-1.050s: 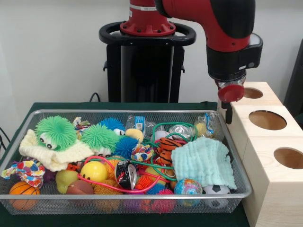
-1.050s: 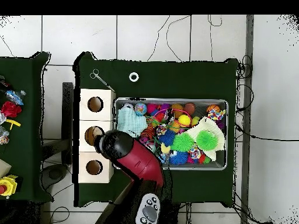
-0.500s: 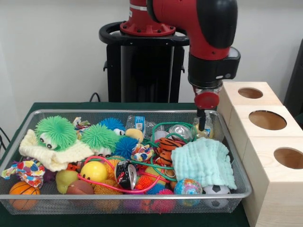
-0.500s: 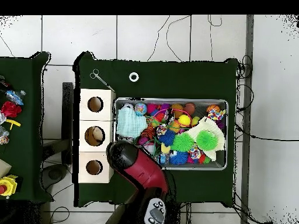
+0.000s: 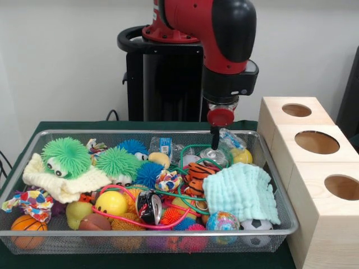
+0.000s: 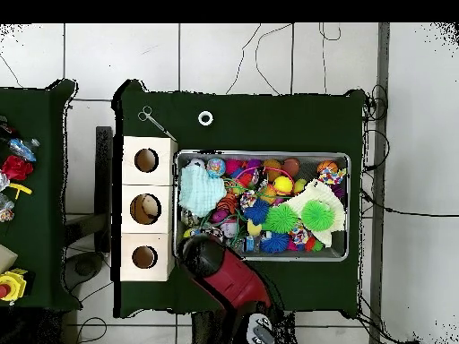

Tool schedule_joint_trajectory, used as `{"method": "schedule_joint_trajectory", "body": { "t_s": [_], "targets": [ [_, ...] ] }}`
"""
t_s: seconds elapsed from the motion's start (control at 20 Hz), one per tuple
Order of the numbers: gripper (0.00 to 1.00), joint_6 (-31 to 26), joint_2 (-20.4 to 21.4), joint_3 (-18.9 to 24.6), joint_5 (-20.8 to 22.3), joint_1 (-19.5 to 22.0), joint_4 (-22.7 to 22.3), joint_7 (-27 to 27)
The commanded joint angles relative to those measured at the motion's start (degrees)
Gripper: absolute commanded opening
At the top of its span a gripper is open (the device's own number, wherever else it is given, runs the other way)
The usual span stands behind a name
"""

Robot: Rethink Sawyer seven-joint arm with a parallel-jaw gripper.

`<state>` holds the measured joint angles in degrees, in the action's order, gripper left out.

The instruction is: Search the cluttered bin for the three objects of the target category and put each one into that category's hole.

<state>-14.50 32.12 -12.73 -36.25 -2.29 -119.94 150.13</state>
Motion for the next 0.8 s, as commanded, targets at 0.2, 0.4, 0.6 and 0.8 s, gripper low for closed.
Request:
{"method": "schedule_joint_trajectory", "body": {
  "t_s": [0.2,0.4,0.6,0.8],
  "targets": [
    [1.00,1.4,-0.1,8.2,3.4,2.1,-2.6,3.5],
    [1.00,1.6,1.2,10.8,2.7,3.7,-3.3,4.2],
    [1.00,0.3,2.9,12.4,1.7,4.5,-3.7,4.8],
    [1.00,-1.2,3.0,12.2,1.8,4.4,-3.1,5.2]
  ]
}}
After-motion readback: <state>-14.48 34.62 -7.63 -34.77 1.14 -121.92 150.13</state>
